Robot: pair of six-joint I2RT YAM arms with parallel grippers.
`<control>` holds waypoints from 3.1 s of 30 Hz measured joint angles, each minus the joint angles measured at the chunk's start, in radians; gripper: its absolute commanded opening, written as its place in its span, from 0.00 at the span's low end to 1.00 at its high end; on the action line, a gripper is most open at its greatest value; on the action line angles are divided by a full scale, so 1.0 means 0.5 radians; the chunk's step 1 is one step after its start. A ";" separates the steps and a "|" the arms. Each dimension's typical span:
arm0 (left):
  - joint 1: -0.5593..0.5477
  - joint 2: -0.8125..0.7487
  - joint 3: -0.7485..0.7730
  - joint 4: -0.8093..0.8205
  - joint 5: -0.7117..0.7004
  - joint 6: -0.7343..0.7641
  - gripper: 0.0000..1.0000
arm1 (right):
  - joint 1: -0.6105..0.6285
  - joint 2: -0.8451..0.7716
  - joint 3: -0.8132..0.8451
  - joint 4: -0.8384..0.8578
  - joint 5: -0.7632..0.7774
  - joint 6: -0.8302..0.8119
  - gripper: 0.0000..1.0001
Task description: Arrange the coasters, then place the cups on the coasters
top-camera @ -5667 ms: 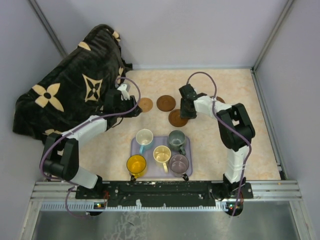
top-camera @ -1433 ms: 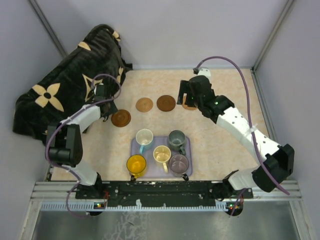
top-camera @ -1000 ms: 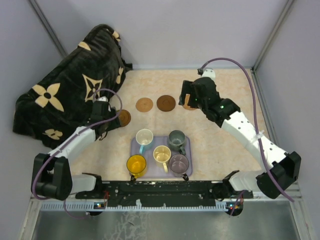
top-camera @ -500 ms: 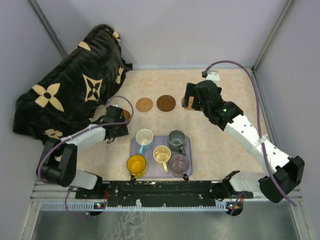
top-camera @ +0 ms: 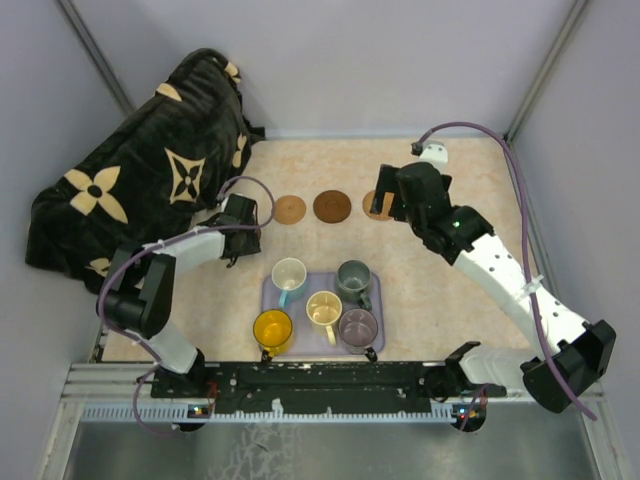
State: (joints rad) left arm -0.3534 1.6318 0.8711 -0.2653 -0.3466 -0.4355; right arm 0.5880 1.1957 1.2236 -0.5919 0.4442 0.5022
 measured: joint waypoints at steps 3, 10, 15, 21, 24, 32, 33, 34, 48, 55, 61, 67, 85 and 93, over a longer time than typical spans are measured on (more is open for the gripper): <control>0.002 0.090 0.089 0.037 -0.017 0.041 0.66 | -0.007 0.000 0.000 0.001 0.008 0.000 0.99; 0.024 0.242 0.247 0.111 0.000 0.153 0.66 | -0.008 0.001 0.000 0.001 0.015 -0.001 0.99; 0.032 0.243 0.255 0.127 0.040 0.200 0.67 | -0.008 0.001 0.000 0.001 0.021 -0.002 0.99; 0.072 0.225 0.239 0.126 0.066 0.239 0.67 | -0.008 0.003 0.000 0.003 0.021 -0.002 0.99; 0.089 0.225 0.239 0.126 0.083 0.240 0.67 | -0.008 0.008 0.000 0.005 0.021 -0.002 0.99; 0.101 0.227 0.239 0.127 0.107 0.267 0.67 | -0.008 0.008 0.000 0.007 0.021 -0.002 0.99; 0.106 0.233 0.246 0.126 0.113 0.275 0.67 | -0.008 0.008 0.000 0.007 0.021 -0.002 0.99; 0.109 0.243 0.258 0.126 0.117 0.278 0.67 | -0.008 0.008 0.000 0.007 0.021 -0.002 0.99; 0.163 0.460 0.521 0.129 0.163 0.333 0.67 | -0.013 0.051 0.002 0.008 0.027 -0.006 0.99; 0.170 0.477 0.546 0.127 0.176 0.343 0.67 | -0.024 0.090 0.002 0.011 0.028 -0.007 0.99; 0.172 0.475 0.546 0.126 0.181 0.343 0.68 | -0.181 0.123 0.002 0.018 -0.022 0.005 0.98; 0.172 0.472 0.546 0.117 0.179 0.344 0.68 | -0.439 0.158 -0.021 0.052 -0.139 0.039 0.98; 0.184 0.501 0.598 0.080 0.180 0.359 0.68 | -0.761 0.234 -0.290 0.080 -0.212 0.045 0.96; 0.184 0.510 0.616 0.065 0.185 0.359 0.68 | -0.769 0.320 -0.303 0.108 -0.193 0.045 0.97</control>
State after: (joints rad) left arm -0.2615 1.8866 1.1793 -0.2329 -0.2539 -0.2562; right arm 0.2035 1.3556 1.0721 -0.5377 0.3477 0.5247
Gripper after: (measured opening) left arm 0.679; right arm 0.965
